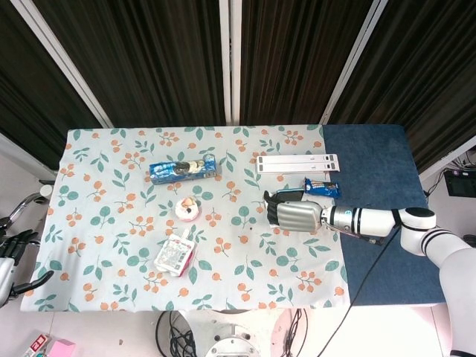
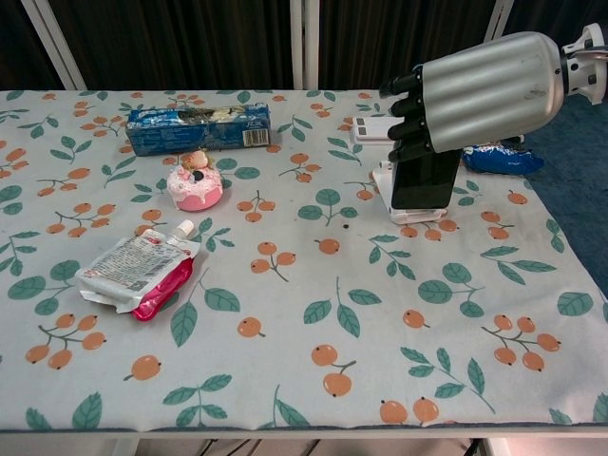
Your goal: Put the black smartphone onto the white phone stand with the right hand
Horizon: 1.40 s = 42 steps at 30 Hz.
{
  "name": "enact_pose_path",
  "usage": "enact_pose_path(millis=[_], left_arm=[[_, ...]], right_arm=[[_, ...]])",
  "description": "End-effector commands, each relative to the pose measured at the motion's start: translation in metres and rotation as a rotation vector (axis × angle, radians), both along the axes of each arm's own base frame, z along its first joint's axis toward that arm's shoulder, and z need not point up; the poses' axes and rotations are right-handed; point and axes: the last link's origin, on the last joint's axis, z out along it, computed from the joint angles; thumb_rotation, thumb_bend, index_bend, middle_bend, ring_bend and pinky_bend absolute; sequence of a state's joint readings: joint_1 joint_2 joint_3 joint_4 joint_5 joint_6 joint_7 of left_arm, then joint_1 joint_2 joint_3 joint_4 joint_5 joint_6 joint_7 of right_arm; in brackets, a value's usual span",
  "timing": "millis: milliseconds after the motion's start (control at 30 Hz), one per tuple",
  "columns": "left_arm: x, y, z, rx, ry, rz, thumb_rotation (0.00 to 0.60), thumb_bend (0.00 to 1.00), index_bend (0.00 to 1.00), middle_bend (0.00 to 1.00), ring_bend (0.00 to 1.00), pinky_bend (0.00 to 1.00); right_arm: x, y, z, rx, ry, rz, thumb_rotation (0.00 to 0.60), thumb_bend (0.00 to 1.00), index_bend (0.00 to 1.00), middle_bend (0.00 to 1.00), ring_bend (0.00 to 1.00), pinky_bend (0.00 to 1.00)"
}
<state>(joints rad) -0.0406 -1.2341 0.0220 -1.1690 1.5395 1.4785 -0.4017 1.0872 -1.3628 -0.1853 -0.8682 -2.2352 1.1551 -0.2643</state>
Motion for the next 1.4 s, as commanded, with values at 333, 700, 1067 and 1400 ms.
enact_pose_path(millis=[333, 700, 1067, 1400], left_arm=[[-0.001, 0.0005, -0.0007, -0.005, -0.002, 0.006, 0.077, 0.0, 0.12, 0.09, 0.11, 0.25], [-0.0009, 0.0019, 0.0001, -0.004, -0.005, 0.006, 0.082, 0.0, 0.12, 0.09, 0.11, 0.25], [-0.0051, 0.0009, 0.0002, -0.003, -0.01, 0.017, 0.08, 0.0, 0.12, 0.09, 0.11, 0.25], [-0.0066, 0.0003, 0.0012, 0.0, -0.011, 0.018, 0.079, 0.0, 0.12, 0.09, 0.11, 0.25]], right_arm=[[-0.0036, 0.001, -0.0077, 0.005, 0.015, -0.012, 0.6, 0.24, 0.58, 0.4, 0.4, 0.22], [0.0005, -0.0001, -0.0047, 0.01, 0.033, 0.008, 0.6, 0.24, 0.58, 0.4, 0.4, 0.2], [0.0028, -0.0017, -0.0057, 0.003, 0.044, 0.002, 0.6, 0.24, 0.57, 0.39, 0.38, 0.18], [0.0031, -0.0046, -0.0057, -0.027, 0.056, -0.029, 0.6, 0.18, 0.02, 0.13, 0.1, 0.06]])
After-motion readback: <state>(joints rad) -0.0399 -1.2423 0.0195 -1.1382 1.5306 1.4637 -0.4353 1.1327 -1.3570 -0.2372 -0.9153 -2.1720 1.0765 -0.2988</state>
